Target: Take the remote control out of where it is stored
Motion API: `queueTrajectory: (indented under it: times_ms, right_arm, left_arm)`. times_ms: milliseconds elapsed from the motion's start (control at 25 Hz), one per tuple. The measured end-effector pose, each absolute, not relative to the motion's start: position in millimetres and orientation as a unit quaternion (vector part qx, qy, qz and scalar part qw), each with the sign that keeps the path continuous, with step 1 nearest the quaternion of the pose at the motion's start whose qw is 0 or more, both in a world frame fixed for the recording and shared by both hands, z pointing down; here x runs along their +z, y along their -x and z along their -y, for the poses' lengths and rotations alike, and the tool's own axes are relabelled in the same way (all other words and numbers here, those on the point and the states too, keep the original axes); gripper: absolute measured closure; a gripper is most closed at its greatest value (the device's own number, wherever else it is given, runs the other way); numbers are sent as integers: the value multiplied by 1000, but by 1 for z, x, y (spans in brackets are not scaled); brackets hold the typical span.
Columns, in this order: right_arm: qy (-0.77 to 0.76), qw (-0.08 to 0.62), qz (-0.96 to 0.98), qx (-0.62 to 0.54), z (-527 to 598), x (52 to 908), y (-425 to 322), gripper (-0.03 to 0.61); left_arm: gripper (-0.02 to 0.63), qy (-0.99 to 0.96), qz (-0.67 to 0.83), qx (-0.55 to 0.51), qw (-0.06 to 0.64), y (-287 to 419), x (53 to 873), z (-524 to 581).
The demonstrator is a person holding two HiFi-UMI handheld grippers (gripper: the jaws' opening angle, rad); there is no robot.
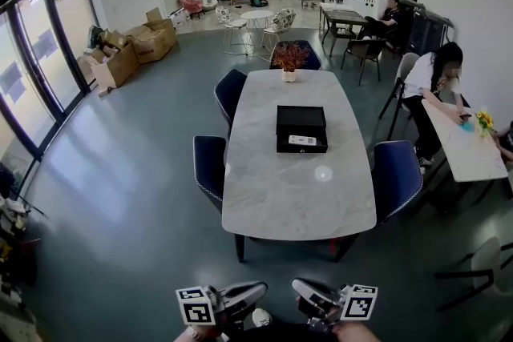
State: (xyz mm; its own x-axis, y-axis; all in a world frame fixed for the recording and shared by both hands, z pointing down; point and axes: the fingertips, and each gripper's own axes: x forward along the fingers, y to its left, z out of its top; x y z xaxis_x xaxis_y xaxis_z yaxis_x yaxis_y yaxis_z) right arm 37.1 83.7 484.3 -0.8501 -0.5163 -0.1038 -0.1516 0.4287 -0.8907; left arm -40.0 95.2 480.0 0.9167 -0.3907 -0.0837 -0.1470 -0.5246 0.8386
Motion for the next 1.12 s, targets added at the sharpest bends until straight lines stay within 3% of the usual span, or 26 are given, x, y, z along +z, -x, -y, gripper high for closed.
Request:
queueTrajectory:
  times_ms: [680, 1120]
  right_arm:
    - [195, 180, -823, -502, -80, 476, 22, 571]
    - [191, 159, -838, -485, -21, 480, 16, 571]
  left_arm:
    - [606, -859, 169, -156, 457, 103, 479, -99]
    - [606, -852, 213, -171, 447, 116, 482, -67]
